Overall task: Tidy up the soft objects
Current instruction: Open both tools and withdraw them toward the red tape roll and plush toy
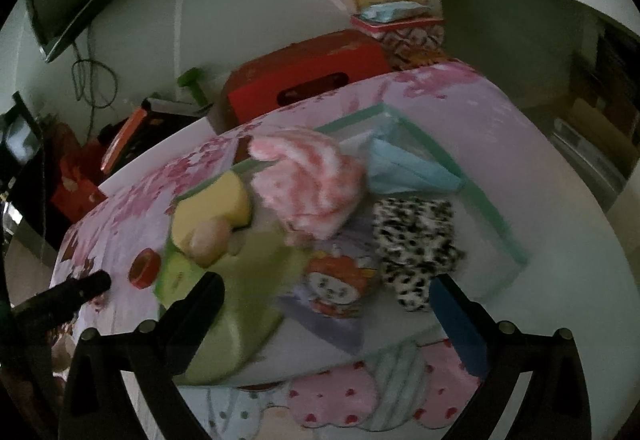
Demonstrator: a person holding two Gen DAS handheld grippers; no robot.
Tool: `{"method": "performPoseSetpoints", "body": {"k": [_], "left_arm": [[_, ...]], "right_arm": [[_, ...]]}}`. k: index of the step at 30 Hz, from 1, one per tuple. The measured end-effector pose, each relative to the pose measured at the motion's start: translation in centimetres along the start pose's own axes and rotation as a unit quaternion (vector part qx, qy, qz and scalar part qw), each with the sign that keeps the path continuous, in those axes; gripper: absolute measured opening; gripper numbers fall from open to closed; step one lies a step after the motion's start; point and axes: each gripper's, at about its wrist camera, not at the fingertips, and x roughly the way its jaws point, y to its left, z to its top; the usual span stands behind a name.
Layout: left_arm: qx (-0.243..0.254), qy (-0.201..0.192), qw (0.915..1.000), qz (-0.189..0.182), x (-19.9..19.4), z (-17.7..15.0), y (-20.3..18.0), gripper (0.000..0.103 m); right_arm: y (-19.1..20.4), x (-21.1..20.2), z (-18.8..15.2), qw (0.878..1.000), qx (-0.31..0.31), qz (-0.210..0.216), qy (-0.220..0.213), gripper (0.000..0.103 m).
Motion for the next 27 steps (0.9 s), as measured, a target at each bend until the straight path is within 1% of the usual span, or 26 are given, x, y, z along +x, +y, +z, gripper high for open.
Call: {"method": "performPoseSetpoints", "body": {"k": [4, 9, 13, 18, 22, 27], "left_arm": [[-0.023, -0.006, 0.9995, 0.020, -0.4, 0.2, 2.5, 0.103], [-0.051, -0.011, 0.9981, 0.033, -0.5, 0.2, 5.2, 0.103], [-0.046, -0.014, 0.9980, 0.041, -0.3, 0.0, 6.5, 0.103], [-0.062, -0.013, 0.9973, 0.038, -0.2, -0.5, 9.3, 0.103], [-0.066, -0.015, 0.9966, 0.048, -0.2, -0.6, 11.3, 0.103], [-0.065, -0.017, 0.9959, 0.060, -0.2, -0.3, 13.9, 0.103]], "right_arm": [[2.4, -0.3, 0.3, 1.000, -0.022, 0.019, -0.006, 0.103], [5.8, -0.3, 0.6, 0.998, -0.053, 0.035, -0.004, 0.103], [9.2, 0.0, 0.8, 0.995, -0.084, 0.046, -0.002, 0.103], [13.1, 0.9, 0.5, 0.991, -0.120, 0.064, 0.009, 0.103], [15.8, 1.7, 0.2, 0.988, -0.139, 0.068, 0.017, 0.103], [18.6, 2.9, 0.8, 0.986, -0.148, 0.074, 0.020, 0.103]]}}
